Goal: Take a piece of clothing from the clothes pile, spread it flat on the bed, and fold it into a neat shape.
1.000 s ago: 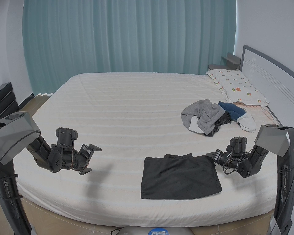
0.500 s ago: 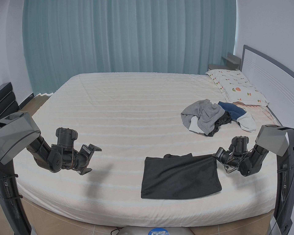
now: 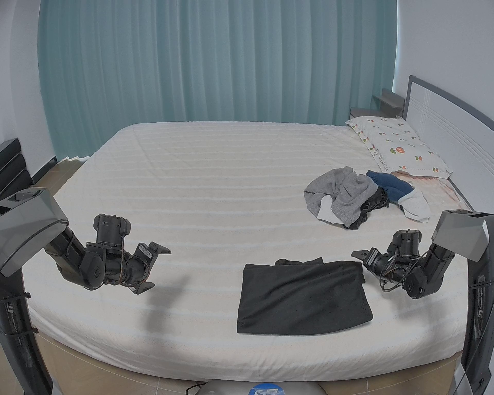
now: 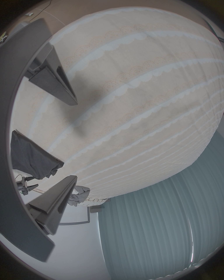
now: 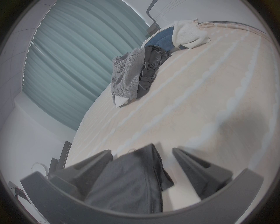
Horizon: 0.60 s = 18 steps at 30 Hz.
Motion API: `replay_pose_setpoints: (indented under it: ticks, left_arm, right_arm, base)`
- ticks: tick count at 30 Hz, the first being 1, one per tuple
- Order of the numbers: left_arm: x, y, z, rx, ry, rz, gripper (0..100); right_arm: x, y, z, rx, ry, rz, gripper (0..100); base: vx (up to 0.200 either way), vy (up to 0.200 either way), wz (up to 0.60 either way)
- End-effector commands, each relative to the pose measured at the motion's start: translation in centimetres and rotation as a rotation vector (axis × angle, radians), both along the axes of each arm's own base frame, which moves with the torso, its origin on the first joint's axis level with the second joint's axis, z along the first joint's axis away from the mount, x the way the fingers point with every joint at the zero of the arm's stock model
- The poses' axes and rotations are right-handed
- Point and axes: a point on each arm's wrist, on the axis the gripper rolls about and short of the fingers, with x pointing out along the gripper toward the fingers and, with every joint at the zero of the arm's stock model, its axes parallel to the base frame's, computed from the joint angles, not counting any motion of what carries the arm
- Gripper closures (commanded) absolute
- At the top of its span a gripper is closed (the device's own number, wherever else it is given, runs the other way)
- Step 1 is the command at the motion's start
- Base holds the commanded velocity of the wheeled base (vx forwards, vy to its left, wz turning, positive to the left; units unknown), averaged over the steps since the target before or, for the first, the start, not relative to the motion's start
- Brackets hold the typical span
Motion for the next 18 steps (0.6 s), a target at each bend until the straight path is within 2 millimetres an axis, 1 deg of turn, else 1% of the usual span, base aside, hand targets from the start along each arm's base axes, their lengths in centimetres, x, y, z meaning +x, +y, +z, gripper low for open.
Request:
replay_pose_setpoints:
  ticks: [1, 2, 3, 5, 7, 10, 13, 18]
  left_arm:
    - [0.0, 0.0, 0.0, 0.0, 0.0, 0.001, 0]
    - [0.0, 0.0, 0.0, 0.0, 0.0, 0.001, 0]
    - [0.0, 0.0, 0.0, 0.0, 0.0, 0.001, 0]
    - [0.0, 0.0, 0.0, 0.0, 0.002, 0.001, 0]
    - [0.0, 0.0, 0.0, 0.0, 0.0, 0.001, 0]
    - [0.0, 0.0, 0.0, 0.0, 0.0, 0.001, 0]
    - [0.0, 0.0, 0.0, 0.0, 0.0, 0.001, 0]
    - [0.0, 0.0, 0.0, 0.0, 0.002, 0.001, 0]
  right_arm:
    - [-4.4, -0.1, 2.2, -0.015, -0.007, 0.049, 0]
    - [-4.4, -0.1, 2.2, -0.015, -0.007, 0.049, 0]
    - [-6.8, 0.1, 2.4, -0.023, 0.012, 0.096, 0]
    - [-9.2, 0.3, 2.7, -0.03, 0.025, 0.137, 0]
    - [-11.2, 0.5, 2.9, -0.038, 0.039, 0.165, 0]
    - [-13.4, 1.2, 2.7, -0.044, 0.078, 0.192, 0]
    - [-14.3, 1.6, 2.4, -0.042, 0.1, 0.208, 0]
    - [-14.4, 1.9, 1.7, -0.044, 0.126, 0.216, 0]
  base:
    - [0.0, 0.0, 0.0]
    - [0.0, 0.0, 0.0]
    - [0.0, 0.0, 0.0]
    - [0.0, 0.0, 0.0]
    - [0.0, 0.0, 0.0]
    - [0.0, 0.0, 0.0]
    - [0.0, 0.0, 0.0]
    - [0.0, 0.0, 0.0]
